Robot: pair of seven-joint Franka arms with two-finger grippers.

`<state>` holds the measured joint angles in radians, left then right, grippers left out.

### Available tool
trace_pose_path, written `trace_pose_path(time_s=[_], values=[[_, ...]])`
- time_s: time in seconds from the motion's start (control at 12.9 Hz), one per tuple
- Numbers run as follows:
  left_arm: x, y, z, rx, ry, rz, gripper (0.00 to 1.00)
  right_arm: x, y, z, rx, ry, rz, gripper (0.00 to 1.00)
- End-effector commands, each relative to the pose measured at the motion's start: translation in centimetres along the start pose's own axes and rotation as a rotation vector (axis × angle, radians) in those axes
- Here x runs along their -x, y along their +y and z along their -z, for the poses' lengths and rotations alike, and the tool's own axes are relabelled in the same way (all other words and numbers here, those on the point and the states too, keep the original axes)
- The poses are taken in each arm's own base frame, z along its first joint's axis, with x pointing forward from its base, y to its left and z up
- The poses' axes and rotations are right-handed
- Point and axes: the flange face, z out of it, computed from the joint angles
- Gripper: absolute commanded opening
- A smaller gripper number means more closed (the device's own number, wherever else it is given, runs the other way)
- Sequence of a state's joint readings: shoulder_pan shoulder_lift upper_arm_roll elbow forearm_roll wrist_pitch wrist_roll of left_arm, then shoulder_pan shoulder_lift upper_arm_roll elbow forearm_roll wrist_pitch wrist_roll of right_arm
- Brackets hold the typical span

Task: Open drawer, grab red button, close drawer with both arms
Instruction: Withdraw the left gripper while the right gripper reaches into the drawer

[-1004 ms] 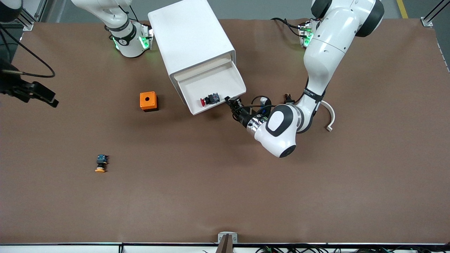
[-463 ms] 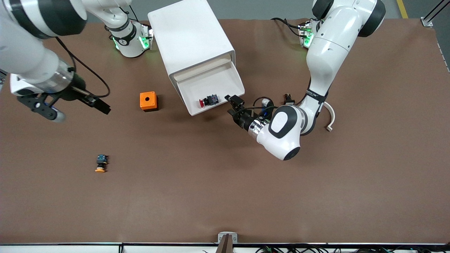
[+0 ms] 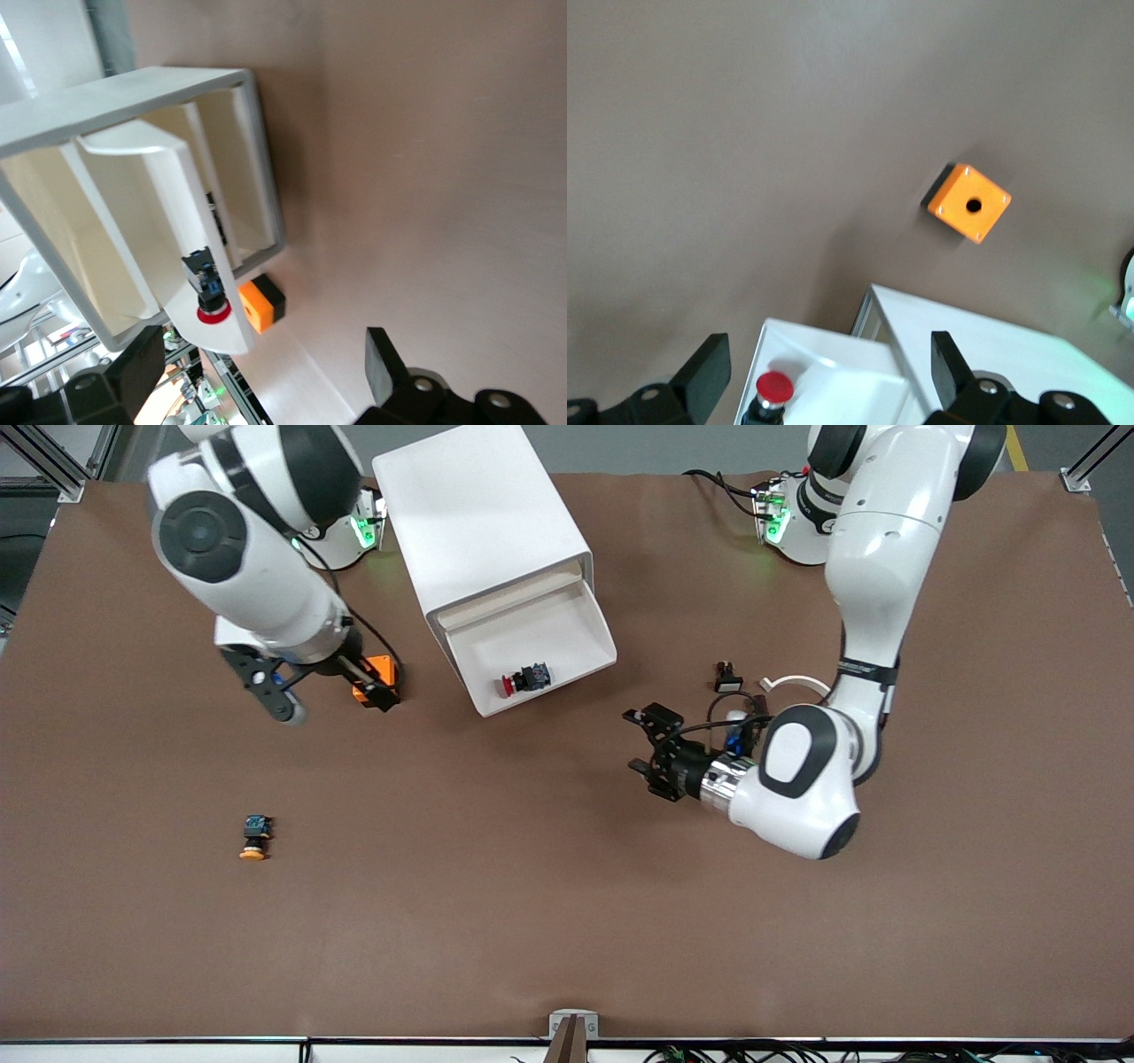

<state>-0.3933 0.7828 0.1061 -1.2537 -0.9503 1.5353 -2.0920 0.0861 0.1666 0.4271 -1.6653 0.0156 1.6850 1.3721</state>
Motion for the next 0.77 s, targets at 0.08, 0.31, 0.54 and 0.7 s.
trace_pose_path(time_s=[0.08, 0.31, 0.54, 0.7], values=[[-1.5, -2.4, 7.2, 0.170, 0.104, -0.143, 0.99, 5.5, -1.9, -3.7, -0.033, 0.000, -0.122, 1.00], [-2.9, -4.3, 12.1, 0.292, 0.216, -0.265, 0.99, 11.0, -2.5, -7.9, -0.091, -0.008, -0.216, 1.00], [-3.5, -6.7, 15.5, 0.370, 0.347, -0.419, 0.99, 13.6, -3.2, -11.3, -0.102, 0.018, -0.270, 1.00], [-3.7, -8.6, 17.3, 0.397, 0.469, -0.580, 0.99, 15.0, -4.2, -13.8, -0.105, 0.041, -0.297, 1.00]])
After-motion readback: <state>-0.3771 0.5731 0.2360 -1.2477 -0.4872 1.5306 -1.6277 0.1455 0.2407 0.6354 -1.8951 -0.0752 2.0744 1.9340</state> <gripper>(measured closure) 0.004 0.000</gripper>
